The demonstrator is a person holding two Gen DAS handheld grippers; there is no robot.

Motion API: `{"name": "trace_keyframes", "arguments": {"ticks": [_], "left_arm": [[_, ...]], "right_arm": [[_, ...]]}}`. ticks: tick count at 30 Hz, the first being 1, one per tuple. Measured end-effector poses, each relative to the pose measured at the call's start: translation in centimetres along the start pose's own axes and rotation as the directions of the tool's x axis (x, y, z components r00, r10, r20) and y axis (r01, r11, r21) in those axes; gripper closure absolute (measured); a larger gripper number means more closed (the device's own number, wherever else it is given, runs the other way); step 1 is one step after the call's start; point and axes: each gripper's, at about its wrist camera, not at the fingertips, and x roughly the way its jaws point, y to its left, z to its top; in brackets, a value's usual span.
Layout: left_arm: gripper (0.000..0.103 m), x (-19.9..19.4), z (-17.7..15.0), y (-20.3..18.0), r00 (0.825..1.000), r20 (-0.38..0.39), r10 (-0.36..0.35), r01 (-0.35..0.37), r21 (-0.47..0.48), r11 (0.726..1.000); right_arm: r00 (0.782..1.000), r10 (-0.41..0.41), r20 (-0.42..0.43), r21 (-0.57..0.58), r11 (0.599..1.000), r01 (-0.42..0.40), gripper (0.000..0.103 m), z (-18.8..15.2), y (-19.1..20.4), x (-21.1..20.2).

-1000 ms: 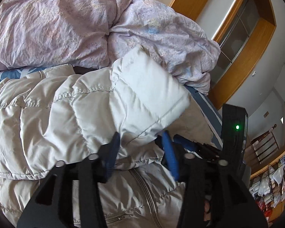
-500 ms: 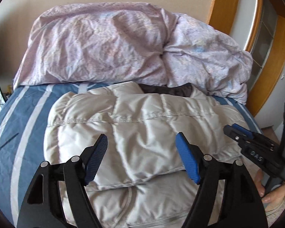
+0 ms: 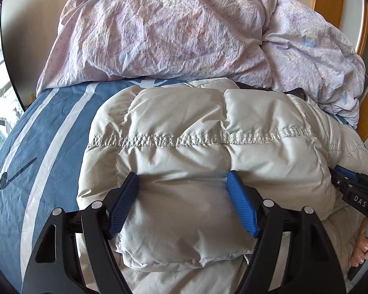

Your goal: Fold large clothes

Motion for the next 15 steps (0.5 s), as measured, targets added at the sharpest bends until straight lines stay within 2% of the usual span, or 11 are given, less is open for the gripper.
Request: {"name": "trace_keyframes", "arguments": {"ticks": [4, 15], "left_arm": [[0.027, 0.6, 0.0, 0.0, 1.000, -0.009, 0.010, -0.010, 0.004, 1.000], [0.023, 2.2, 0.2, -0.3, 0.998, -0.046, 0.050, -0.049, 0.034, 0.998]], "right_arm": [[0.999, 0.028, -0.022, 0.031, 0.999, -0.027, 0.058, 0.1, -0.6, 0.7], [1.000, 0.014, -0.022, 0.024, 1.000, -0.014, 0.057, 0.1, -0.3, 1.1]]}}
